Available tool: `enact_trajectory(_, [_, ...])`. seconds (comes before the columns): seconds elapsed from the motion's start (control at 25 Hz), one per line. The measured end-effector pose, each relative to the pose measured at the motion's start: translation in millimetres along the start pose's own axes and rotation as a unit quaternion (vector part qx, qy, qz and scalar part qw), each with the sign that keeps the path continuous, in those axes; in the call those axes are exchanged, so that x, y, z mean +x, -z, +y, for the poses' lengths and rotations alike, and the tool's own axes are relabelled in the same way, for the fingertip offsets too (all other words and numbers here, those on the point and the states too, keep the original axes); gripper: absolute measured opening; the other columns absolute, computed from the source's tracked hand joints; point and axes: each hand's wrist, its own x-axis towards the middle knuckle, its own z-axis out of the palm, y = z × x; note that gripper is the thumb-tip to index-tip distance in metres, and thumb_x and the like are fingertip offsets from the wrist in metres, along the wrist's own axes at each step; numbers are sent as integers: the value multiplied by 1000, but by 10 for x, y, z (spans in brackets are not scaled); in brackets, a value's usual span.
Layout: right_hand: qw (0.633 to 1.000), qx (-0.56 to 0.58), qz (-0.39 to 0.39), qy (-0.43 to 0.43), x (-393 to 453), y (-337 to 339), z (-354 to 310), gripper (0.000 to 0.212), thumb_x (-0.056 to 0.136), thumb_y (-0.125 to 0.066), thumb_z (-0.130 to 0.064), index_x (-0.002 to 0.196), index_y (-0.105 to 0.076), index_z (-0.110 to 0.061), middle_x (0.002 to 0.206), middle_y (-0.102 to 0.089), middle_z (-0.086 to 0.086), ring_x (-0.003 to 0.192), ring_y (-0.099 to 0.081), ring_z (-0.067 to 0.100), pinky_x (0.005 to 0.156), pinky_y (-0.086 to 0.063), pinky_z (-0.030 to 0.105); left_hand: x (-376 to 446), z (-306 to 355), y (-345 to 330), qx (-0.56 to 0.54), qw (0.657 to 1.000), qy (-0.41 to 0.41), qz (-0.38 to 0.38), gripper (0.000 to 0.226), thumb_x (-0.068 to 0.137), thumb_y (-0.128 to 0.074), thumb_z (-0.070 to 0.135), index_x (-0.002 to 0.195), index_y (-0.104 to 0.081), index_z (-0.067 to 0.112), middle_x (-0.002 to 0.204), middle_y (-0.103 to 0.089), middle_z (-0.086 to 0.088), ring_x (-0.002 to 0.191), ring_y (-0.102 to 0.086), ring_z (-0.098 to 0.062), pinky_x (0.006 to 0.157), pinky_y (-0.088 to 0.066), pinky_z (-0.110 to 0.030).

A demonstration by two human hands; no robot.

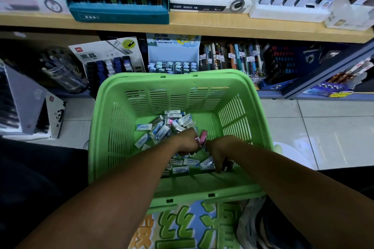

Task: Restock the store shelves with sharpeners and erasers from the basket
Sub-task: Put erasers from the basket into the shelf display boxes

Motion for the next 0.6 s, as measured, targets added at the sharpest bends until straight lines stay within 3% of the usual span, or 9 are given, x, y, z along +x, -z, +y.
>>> enact_trajectory(0.16, [1000,11,15,-6,30,-86,-26,74,83,-78,-6,145,-38,0,123,-67,18,93,-66,25,74,-54,34,8,9,9,-6,1000,3,11,20,96,-57,12,110,-60,-3,79,-58,-10,53,-48,-17,44,-38,-22])
enact_trajectory(0.24, [998,28,47,-10,65,-120,-33,85,83,-75,-2,152,-24,1,124,-65,20,95,-65,26,70,-54,33,10,31,13,-13,1000,0,14,22,98,-56,17,107,-58,-2,80,-58,-12,55,-49,-18,47,-39,-24])
enact_trajectory(0.32, [996,68,57,-12,60,-114,-53,85,86,-71,0,154,-20,0,129,-61,22,105,-65,29,81,-53,31,14,18,14,-11,1000,-3,19,19,98,-57,19,103,-57,1,79,-58,-11,56,-49,-19,49,-40,-25])
enact_trajectory(0.48, [994,73,76,-3,36,-95,-100,78,86,-69,2,152,-29,-2,135,-56,21,110,-63,31,85,-49,29,68,-46,8,-21,1000,5,13,16,96,-59,13,104,-58,0,80,-59,-11,55,-49,-18,48,-40,-25])
enact_trajectory(0.6, [983,170,62,11,18,197,7,43,88,-69,0,129,-57,-2,115,-68,20,98,-71,31,82,-60,37,49,-19,66,-111,992,35,38,16,97,-60,14,97,-64,-1,69,-58,-8,47,-46,-16,44,-39,-22])
